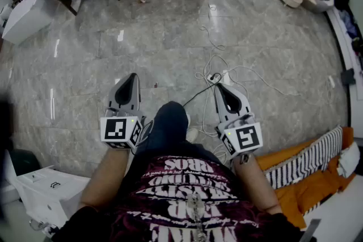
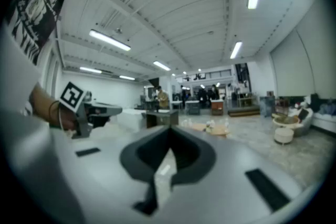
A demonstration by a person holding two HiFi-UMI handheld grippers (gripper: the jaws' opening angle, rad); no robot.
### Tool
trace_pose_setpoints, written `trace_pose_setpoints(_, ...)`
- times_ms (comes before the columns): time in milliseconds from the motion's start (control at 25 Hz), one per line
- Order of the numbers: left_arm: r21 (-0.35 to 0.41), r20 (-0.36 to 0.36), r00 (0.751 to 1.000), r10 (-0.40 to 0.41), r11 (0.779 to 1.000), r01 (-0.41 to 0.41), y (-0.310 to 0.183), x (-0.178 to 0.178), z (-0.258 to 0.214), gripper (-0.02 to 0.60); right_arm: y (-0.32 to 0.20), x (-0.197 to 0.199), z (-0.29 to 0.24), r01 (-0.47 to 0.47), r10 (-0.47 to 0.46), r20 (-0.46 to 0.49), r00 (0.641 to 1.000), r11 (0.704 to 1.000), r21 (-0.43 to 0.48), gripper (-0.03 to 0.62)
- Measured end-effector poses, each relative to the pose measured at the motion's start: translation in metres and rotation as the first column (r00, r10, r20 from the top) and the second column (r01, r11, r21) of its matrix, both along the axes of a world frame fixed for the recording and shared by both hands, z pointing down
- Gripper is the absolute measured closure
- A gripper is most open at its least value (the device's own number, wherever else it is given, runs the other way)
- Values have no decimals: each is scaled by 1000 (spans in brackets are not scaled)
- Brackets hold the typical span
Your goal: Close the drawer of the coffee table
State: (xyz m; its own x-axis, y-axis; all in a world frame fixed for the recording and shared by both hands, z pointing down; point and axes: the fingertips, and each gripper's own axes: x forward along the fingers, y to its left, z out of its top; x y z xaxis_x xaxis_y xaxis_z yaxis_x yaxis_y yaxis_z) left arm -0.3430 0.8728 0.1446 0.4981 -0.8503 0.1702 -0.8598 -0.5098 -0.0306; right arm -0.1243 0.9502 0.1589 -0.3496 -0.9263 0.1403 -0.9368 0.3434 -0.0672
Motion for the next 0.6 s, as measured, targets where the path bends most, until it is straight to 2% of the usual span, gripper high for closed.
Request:
trace_pose_setpoints(320,9,5,1000,-2,1000,2,-21,13,2,558,-22,-2,0,42,-42,18,999,999,-1,560)
trace_pose_setpoints(600,-16,-7,1000,-8,1000,8,-66,14,14,558,-59,-7,9,62,-60,46,997,997,-48,559)
